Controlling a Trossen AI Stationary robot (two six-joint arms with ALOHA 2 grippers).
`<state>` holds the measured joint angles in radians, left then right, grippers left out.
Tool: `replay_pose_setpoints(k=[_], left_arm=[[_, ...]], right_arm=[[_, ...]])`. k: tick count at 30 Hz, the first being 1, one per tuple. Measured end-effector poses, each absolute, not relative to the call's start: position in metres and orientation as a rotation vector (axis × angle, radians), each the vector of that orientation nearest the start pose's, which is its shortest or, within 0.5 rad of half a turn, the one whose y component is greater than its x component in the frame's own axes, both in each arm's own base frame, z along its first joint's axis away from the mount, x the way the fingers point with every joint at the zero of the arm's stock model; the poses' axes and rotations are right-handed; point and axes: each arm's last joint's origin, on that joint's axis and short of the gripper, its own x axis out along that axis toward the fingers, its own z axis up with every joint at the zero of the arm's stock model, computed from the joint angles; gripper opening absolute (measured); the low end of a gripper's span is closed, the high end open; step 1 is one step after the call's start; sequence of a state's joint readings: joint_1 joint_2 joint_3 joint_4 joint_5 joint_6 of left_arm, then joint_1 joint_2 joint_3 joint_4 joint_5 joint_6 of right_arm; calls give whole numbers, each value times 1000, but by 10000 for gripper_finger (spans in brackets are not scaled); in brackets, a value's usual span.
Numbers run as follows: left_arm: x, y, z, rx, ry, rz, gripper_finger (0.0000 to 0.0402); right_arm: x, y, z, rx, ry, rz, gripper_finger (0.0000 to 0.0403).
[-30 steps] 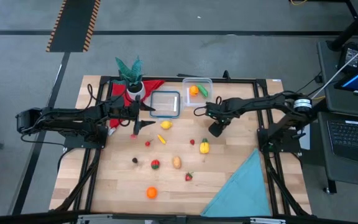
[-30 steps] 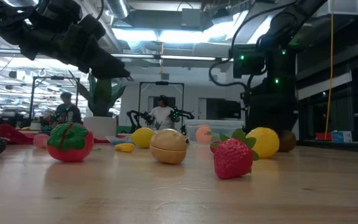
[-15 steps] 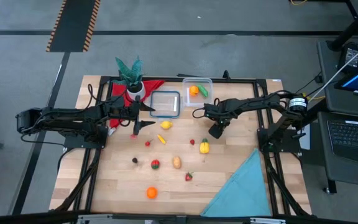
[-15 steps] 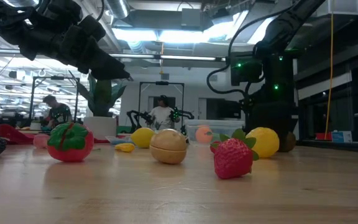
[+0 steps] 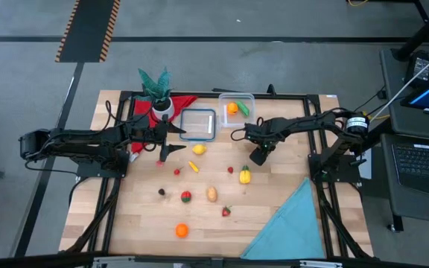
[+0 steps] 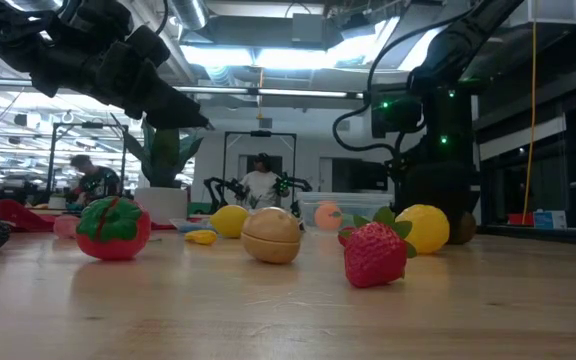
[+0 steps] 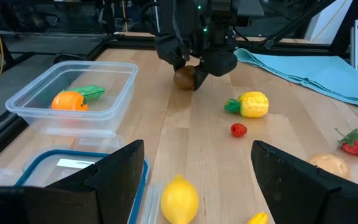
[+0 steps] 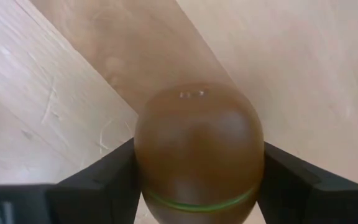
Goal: Pick and placing Produce into tupperware
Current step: Put the kiwi into the transparent bin
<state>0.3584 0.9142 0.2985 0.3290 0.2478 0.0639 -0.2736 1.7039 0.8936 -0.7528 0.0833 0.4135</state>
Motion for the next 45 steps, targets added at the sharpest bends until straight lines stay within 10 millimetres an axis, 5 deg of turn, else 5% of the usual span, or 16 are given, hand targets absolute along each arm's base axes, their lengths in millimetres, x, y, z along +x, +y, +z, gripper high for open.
replay_pose_setpoints(k=[9, 18, 29, 45], left_arm=[[176, 58, 193, -22, 277, 101, 289], [176, 58, 193, -22, 277, 101, 289], [176, 58, 193, -22, 277, 101, 289], [176, 58, 193, -22, 277, 99, 289]], right_arm=[[257, -78, 142, 458, 1450, -600, 246], [255, -90, 210, 408, 1148, -559, 246], [218, -98, 276, 313, 705, -547, 246], [199, -84, 231, 103, 202, -296, 246]])
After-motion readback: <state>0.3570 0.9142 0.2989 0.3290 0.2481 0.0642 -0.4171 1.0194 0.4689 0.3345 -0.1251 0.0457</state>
